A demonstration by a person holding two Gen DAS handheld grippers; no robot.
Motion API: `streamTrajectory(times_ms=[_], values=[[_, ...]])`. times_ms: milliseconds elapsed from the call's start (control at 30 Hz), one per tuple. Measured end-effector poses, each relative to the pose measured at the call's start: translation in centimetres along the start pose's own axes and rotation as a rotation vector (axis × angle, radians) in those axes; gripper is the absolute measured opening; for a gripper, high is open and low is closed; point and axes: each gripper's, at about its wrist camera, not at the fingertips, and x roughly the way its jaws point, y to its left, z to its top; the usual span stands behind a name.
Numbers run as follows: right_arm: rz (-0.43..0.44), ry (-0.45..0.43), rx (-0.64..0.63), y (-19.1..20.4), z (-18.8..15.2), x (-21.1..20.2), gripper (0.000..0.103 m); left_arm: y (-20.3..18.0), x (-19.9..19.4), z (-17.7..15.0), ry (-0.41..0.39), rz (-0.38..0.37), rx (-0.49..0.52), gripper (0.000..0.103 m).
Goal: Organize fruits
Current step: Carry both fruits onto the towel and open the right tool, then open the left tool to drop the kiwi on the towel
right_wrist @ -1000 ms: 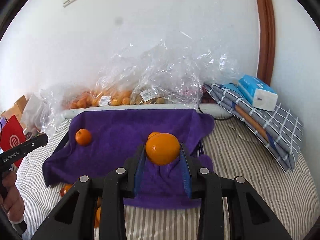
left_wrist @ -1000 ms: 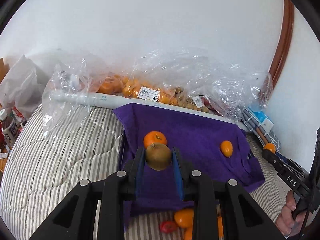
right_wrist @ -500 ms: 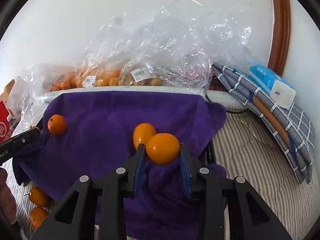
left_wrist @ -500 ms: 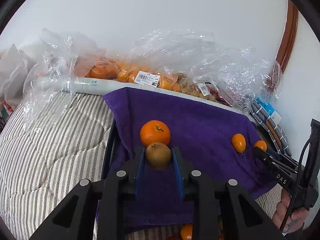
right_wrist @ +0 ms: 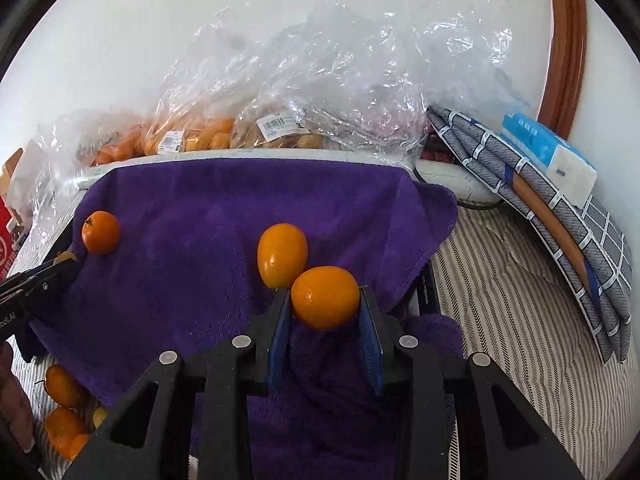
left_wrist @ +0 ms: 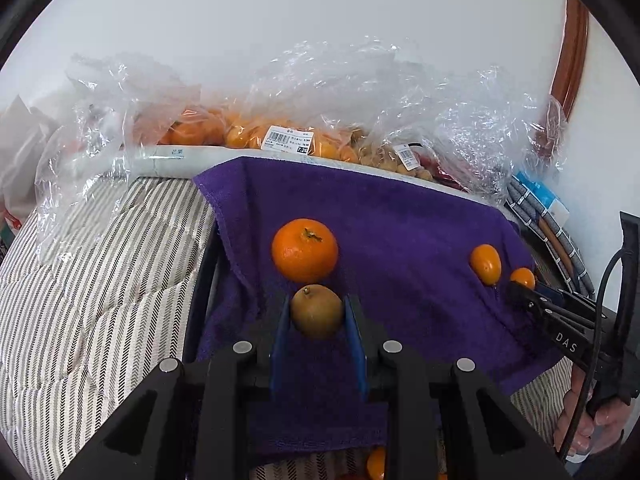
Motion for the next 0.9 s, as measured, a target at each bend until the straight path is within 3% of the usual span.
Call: streamTrajectory(times_ms=[400,600,667,733,900], values=[[-0.002,0.014,0.003,0.1,-0.2,0.3,0.034,0.1,0.0,0.0,0.0,-0.002,0.0,0.026],[0.007,-0.035,-0.01,0.5,-0.3,-0.9,0.052,0.0,-0.1,0.0,-0.006,-0.008,-0.004,0.027],[0.018,-0.058,-0.007,0.5,-0.3,-1.4,0.06,0.0,-0.4,0.0,-0.019,-0.03,-0.01,0.035],[0.023,-0.076,-0.006,0.5,-0.3,-1.8,0.063,0.0,-0.8,0.1,-0.039,-0.039,-0.013,0.042],[0.034,-0.094,0.013,0.4,-0.2,-2.5,0.066,-0.1,-1.7,0.1,-0.073,-0.054,-0.02,0.045]])
